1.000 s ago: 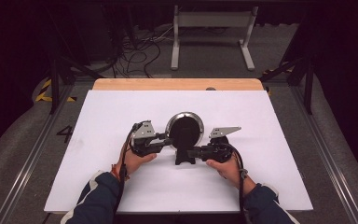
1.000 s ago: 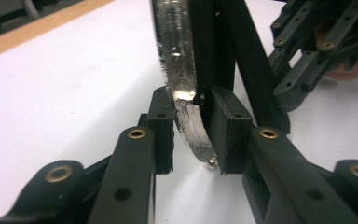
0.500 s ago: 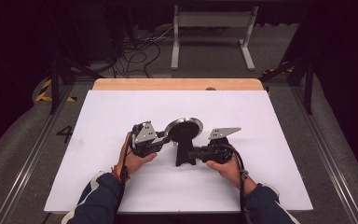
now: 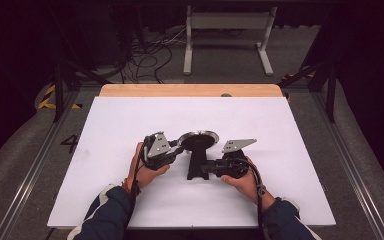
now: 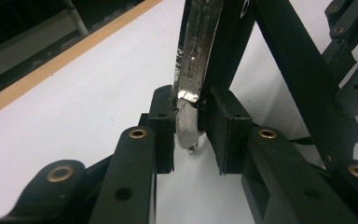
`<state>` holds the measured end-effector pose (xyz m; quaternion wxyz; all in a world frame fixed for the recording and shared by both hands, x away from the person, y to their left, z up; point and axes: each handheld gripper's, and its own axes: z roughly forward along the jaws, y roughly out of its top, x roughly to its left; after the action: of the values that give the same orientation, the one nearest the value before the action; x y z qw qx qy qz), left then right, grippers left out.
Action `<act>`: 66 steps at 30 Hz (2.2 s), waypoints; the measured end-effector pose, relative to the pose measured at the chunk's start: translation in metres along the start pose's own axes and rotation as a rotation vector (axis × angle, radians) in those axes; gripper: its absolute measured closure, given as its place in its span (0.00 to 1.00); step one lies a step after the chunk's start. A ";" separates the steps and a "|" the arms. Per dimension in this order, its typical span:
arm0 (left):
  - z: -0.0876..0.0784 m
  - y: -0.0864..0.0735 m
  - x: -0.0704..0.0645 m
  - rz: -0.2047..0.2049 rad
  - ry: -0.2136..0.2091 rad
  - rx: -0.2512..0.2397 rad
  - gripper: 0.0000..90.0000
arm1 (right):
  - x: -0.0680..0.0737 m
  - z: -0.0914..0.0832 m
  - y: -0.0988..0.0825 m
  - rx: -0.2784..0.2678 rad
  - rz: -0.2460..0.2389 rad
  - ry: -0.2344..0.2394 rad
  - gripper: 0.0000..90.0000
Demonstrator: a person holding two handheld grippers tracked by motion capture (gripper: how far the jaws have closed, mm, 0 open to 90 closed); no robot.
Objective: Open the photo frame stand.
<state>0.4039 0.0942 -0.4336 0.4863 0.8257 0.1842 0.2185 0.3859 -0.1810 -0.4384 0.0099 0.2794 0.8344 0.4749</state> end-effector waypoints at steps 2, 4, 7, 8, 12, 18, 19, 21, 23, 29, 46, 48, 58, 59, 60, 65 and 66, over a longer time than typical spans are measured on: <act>0.000 0.000 0.000 0.001 -0.010 0.001 0.81 | 0.001 0.000 -0.001 0.009 -0.006 -0.009 0.84; 0.000 -0.001 0.000 0.001 -0.018 -0.001 0.81 | 0.002 0.001 -0.002 0.014 -0.013 -0.015 0.84; -0.001 -0.002 0.000 -0.003 -0.027 0.000 0.81 | 0.004 0.002 -0.003 0.021 -0.023 -0.028 0.84; -0.001 -0.002 0.000 -0.003 -0.027 0.000 0.80 | 0.004 0.002 -0.003 0.021 -0.023 -0.028 0.84; -0.002 -0.003 0.000 -0.003 -0.044 0.005 0.80 | 0.007 0.003 -0.005 0.034 -0.038 -0.048 0.84; -0.001 -0.004 0.001 -0.015 -0.050 0.007 0.80 | 0.009 0.003 -0.007 0.034 -0.048 -0.060 0.84; -0.001 -0.005 0.001 -0.017 -0.049 0.013 0.80 | 0.009 0.003 -0.007 0.035 -0.049 -0.061 0.84; 0.000 -0.005 0.001 -0.018 -0.048 0.029 0.80 | 0.009 0.003 -0.007 0.035 -0.049 -0.062 0.85; 0.001 -0.006 0.001 -0.017 -0.040 0.043 0.80 | 0.009 0.002 -0.007 0.035 -0.050 -0.066 0.85; -0.002 -0.004 0.000 -0.015 -0.033 0.045 0.79 | 0.013 -0.005 -0.006 0.028 -0.074 -0.096 0.84; -0.019 -0.004 0.003 -0.008 -0.049 0.044 0.73 | 0.025 -0.036 0.002 -0.082 -0.169 -0.207 0.88; -0.023 -0.003 0.003 -0.007 -0.049 0.047 0.71 | 0.027 -0.037 0.002 -0.088 -0.170 -0.213 0.89; -0.032 -0.005 0.008 -0.041 -0.011 0.060 0.50 | 0.036 -0.034 0.003 -0.095 -0.172 -0.233 0.98; -0.032 -0.005 0.008 -0.050 -0.008 0.063 0.47 | 0.036 -0.034 0.003 -0.097 -0.173 -0.230 0.98; -0.031 -0.005 0.008 -0.053 -0.009 0.065 0.45 | 0.037 -0.032 0.004 -0.095 -0.175 -0.230 0.99; -0.029 -0.007 0.010 -0.062 0.001 0.079 0.35 | 0.038 -0.030 0.005 -0.095 -0.185 -0.223 1.00; -0.027 -0.007 0.010 -0.071 0.002 0.082 0.34 | 0.038 -0.029 0.005 -0.095 -0.182 -0.220 1.00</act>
<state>0.3970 0.1226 -0.4264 0.4594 0.8376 0.2227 0.1943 0.3479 -0.1840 -0.4088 0.1575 0.2522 0.8268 0.4775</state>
